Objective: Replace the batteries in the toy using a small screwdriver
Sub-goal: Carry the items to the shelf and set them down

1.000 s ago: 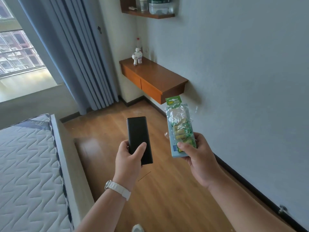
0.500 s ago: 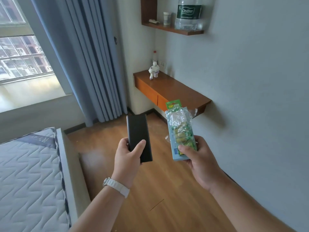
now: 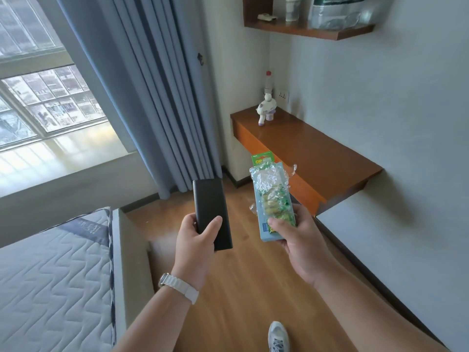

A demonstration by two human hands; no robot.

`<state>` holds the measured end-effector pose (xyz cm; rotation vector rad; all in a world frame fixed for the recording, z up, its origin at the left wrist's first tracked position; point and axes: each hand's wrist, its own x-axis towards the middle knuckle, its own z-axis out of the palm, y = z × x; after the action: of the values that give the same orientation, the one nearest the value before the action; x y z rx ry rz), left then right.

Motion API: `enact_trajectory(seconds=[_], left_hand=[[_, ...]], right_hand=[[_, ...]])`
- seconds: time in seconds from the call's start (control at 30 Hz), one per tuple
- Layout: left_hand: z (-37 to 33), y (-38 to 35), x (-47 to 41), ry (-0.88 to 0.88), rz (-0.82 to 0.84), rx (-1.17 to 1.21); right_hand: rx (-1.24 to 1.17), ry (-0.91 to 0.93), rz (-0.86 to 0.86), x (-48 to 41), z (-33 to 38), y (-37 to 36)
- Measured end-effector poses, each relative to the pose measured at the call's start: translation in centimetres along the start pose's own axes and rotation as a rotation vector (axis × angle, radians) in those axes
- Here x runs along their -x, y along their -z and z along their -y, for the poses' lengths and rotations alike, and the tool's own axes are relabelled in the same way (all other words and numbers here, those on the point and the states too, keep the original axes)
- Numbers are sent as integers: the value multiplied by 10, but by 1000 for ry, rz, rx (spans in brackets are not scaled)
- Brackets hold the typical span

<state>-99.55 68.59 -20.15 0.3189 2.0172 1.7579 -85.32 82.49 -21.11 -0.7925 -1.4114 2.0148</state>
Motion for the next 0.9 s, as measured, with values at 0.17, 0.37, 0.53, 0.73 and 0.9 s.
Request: enact_trajectory(seconds=[0.17,0.37,0.53,0.73,0.9], left_hand=[[-29,-56,-70,-19,-25,-36],[-57,-119,-127,-69,9,-71],[-67,-149,-169,-63,38,-54],[-64,-167,-230,-35,78,-75],[-65,-176,-293,-26,150,-78]], right_hand=[[-23,-19,29,-89,29,22],[9,-16,4,-156,55,48],[48,-14,-9,-192,64,63],[46,-34,-97,-238,61,67],[25,-30,-180,-291,60,58]])
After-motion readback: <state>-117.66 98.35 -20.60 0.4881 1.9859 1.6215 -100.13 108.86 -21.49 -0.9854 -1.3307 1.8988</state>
